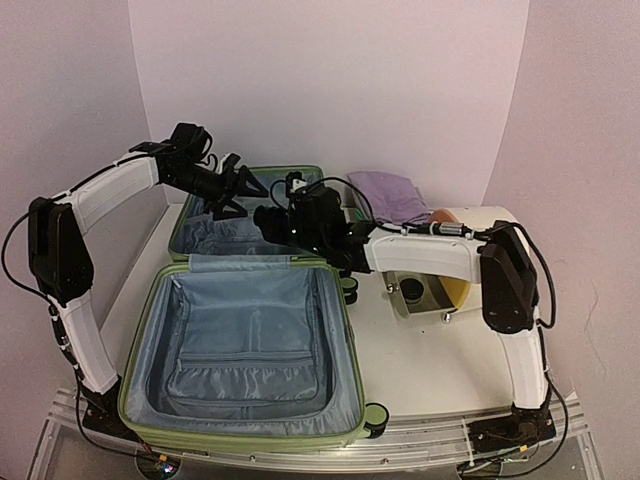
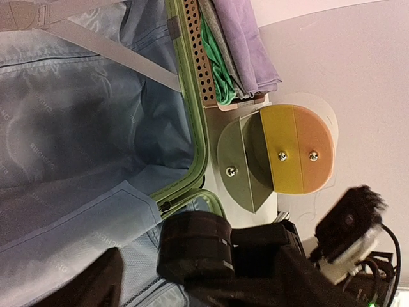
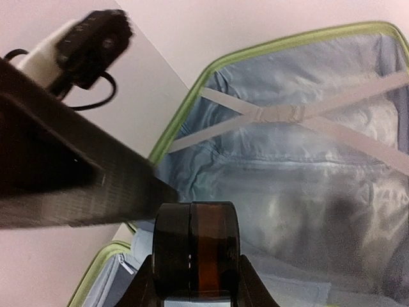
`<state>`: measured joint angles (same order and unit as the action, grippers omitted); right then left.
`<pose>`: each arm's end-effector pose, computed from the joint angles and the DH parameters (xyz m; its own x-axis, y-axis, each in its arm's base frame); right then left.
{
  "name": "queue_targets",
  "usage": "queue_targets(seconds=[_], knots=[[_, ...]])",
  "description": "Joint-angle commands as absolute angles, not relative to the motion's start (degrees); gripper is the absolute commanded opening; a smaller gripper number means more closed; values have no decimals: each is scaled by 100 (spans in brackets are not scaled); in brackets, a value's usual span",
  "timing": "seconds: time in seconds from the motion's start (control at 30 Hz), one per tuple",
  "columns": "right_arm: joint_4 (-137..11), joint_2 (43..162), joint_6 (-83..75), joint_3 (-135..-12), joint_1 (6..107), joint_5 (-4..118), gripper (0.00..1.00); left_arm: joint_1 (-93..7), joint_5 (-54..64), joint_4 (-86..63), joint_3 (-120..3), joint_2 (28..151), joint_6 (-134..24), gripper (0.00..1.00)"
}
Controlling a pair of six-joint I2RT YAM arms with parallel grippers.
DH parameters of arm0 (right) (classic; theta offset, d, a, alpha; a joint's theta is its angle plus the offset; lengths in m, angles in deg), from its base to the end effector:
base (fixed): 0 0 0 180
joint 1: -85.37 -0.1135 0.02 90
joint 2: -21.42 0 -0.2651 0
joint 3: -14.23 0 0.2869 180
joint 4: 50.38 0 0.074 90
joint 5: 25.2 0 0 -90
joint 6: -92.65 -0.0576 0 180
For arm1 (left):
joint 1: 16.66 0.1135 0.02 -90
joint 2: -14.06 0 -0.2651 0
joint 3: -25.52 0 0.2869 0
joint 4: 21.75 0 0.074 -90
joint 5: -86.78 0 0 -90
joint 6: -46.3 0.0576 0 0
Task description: Open, take out, and arrange the luggage
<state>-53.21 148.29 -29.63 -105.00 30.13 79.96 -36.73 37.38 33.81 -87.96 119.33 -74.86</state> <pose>0.3492 0.4768 0.2639 -0.4328 0.2805 -0.8568 -0.4911 0.7236 0.4850 0.4131 -0.1909 0.3236 -0.9403 -0.0747 -0.3321 0.2199 0.6114 -0.7602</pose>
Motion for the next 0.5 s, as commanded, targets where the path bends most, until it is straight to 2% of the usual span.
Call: queue_targets(seconds=[0.0,0.17,0.27,0.47], knots=[[-5042,13858,-4107,-9394,3306,7725,0,-3652,3593,3357,-9022,11570,-6911,99],[-4016,12580,-5499,-7424,3420,7996,0,-3652,3290,3487,-9370,11558,-6219,100],[-3691,11761,-6480,-6075,3423,8841,0,-3652,3199,3532,-9348,11542,-5994,100],[-3329,10814,-8031,-4506,3422,10423,0,-3652,3481,3416,-9028,11509,-6000,100]])
